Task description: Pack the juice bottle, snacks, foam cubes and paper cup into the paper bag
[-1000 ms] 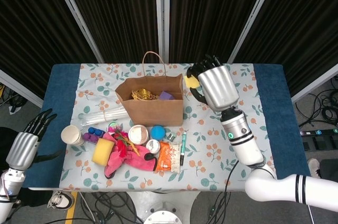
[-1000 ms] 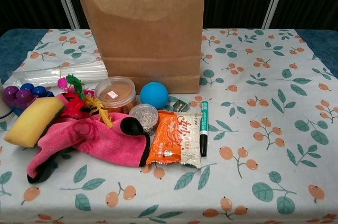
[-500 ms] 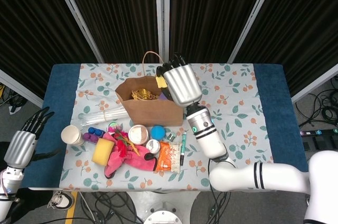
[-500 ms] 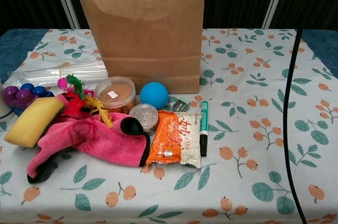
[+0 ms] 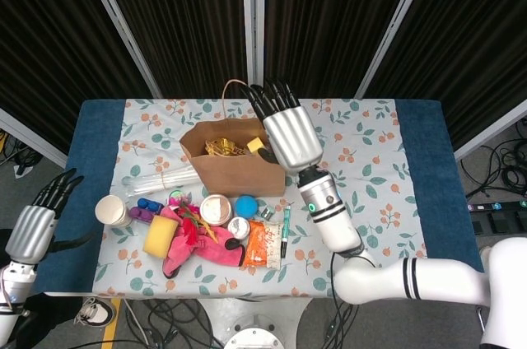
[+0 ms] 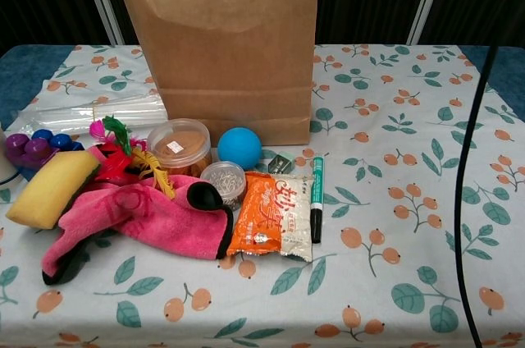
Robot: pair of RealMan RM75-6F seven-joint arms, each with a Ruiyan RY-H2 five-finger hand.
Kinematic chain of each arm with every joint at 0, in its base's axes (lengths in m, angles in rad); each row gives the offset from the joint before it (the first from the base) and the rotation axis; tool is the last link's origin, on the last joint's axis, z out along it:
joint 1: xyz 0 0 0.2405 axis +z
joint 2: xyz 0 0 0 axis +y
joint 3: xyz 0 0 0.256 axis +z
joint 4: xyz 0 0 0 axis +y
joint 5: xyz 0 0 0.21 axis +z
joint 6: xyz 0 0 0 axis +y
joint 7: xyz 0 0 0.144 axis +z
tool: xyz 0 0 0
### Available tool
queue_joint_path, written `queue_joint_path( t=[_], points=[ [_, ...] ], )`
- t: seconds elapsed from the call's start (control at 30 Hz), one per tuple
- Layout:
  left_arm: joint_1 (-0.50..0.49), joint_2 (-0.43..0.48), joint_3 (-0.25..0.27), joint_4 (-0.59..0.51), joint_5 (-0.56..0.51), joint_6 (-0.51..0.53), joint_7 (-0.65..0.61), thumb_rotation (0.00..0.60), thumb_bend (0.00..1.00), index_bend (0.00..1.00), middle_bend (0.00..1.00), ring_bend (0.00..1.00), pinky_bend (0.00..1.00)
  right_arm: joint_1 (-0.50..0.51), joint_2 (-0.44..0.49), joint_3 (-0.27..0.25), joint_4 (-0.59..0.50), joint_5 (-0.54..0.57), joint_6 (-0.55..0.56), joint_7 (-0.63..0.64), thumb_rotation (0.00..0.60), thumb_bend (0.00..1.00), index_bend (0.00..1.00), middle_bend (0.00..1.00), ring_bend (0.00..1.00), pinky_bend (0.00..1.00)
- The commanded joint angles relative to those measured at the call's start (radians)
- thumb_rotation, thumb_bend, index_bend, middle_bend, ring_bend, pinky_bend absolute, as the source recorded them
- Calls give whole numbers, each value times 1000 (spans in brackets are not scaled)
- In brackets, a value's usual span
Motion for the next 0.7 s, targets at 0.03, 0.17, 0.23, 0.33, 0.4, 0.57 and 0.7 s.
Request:
queue_joint_path(
  t=[0.03,0.17,0.23,0.33,0.4,0.57,0.7],
  points=[
    [2,4,3,1,-3,-5,2,600,92,134,103,62,156,-120,115,-86,-156,-162,100,32,600,0,0,143,0,0],
    [0,6,5,5,-3,-13,8,600,93,135,102,63,156,-285,282,-216,-315,-326,198,58,600,0,10,163,0,0],
    [-1,4,8,10,-6,-23,12,600,92,135,102,62,156,-380,368,-309,-354,-438,236,101,600,0,29,176,0,0],
    [-5,5,11,17,-14,-44,20,600,93,134,103,62,157,-498,456,-431,-339,-617,288,200,600,0,35,179,0,0],
    [-9,11,15,13,-23,-68,26,600,93,134,102,63,157,-559,483,-483,-318,-701,326,275,600,0,35,179,0,0],
    [-26,47,20,-26,-63,-153,80,600,93,134,102,64,160,-694,511,-560,-270,-826,425,428,600,0,50,185,0,0],
    [-43,65,22,-56,-82,-205,137,600,93,134,102,64,159,-771,502,-605,-217,-820,418,409,600,0,87,204,4,0]
  ],
)
